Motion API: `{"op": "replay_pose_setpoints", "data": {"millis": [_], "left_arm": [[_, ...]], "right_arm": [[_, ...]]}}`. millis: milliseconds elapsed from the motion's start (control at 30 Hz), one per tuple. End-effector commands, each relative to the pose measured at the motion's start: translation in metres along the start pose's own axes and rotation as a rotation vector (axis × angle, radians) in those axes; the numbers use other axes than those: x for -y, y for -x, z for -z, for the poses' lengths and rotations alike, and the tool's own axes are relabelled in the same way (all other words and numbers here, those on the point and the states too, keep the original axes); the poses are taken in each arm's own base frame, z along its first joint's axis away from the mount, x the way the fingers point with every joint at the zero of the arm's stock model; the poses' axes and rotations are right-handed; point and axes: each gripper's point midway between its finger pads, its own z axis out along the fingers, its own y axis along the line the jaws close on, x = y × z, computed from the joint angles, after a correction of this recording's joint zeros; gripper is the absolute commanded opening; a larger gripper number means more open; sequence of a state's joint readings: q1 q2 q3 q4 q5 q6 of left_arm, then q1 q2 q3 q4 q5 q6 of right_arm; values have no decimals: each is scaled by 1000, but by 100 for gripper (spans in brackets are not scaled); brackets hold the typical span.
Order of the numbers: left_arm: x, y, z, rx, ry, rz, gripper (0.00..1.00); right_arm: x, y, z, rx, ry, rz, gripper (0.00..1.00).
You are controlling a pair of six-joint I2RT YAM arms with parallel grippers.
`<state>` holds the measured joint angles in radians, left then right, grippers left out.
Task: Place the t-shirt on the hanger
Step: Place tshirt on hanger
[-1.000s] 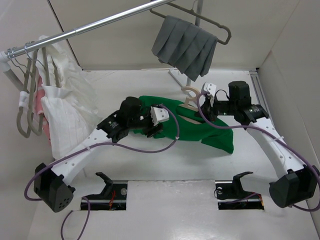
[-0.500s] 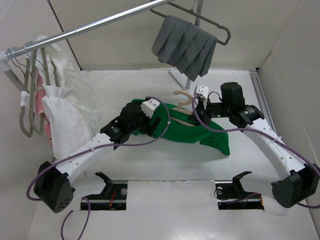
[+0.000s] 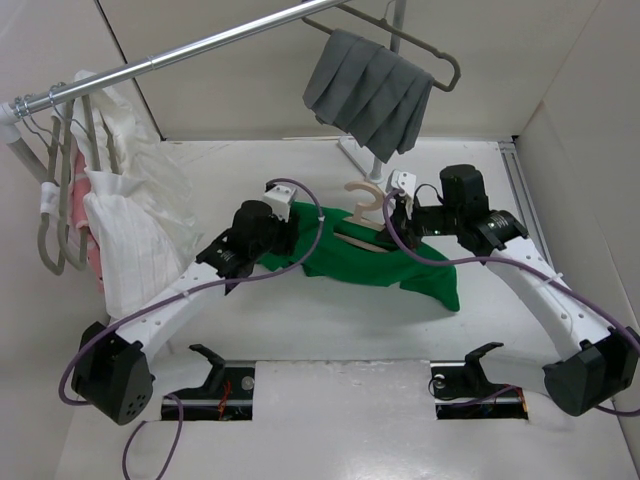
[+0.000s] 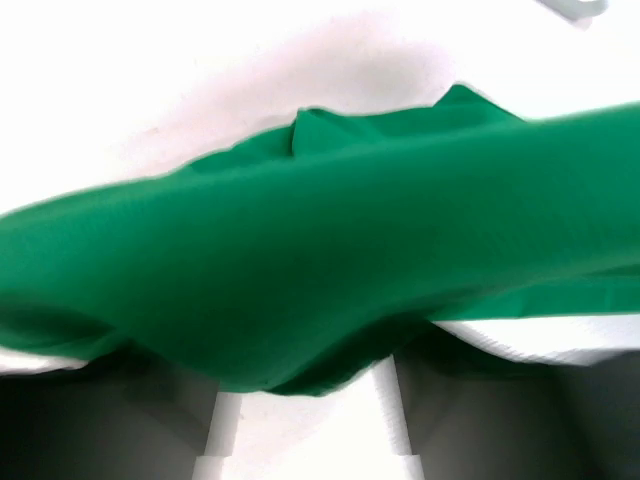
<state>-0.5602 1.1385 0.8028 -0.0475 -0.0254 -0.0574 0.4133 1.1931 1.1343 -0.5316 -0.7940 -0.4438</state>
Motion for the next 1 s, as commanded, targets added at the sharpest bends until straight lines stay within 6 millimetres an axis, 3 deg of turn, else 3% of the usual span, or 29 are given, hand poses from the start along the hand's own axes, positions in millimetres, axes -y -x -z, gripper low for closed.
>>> {"op": "replay_pose_setpoints", "data": {"millis": [0, 67, 200, 267, 467, 533, 633, 700, 767, 800, 867, 967], "left_arm": [[2, 7, -6, 51, -31, -5, 39], [2, 8, -3, 54, -31, -14, 0], [9, 26, 21, 107, -88, -96, 0], [16, 46, 34, 170, -128, -142, 0], [16, 105, 74, 338, -130, -236, 0], [16, 125, 81, 379, -118, -247, 0], [6, 128, 66, 347, -78, -246, 0], [-6, 109, 41, 244, -45, -251, 0], [-8, 104, 32, 186, -60, -291, 0], [-10, 87, 23, 108, -64, -302, 0], [-5, 74, 21, 65, -114, -337, 0], [-6, 72, 21, 53, -107, -346, 4]], "right_arm": [[-6, 31, 5, 89, 21, 81, 0], [-5, 29, 5, 79, 12, 84, 0], [11, -5, 9, -8, -45, -2, 0], [17, -22, 11, -71, -75, -24, 0], [38, -50, 21, -231, -160, -29, 0], [34, -47, 20, -248, -135, 10, 0], [22, -30, 18, -215, -84, 73, 0], [10, -17, 18, -175, -27, 127, 0], [4, -2, 26, -151, -32, 166, 0], [4, 2, 27, -145, -36, 172, 0], [7, 5, 35, -156, -70, 175, 0], [5, 16, 38, -119, -57, 175, 0]]}}
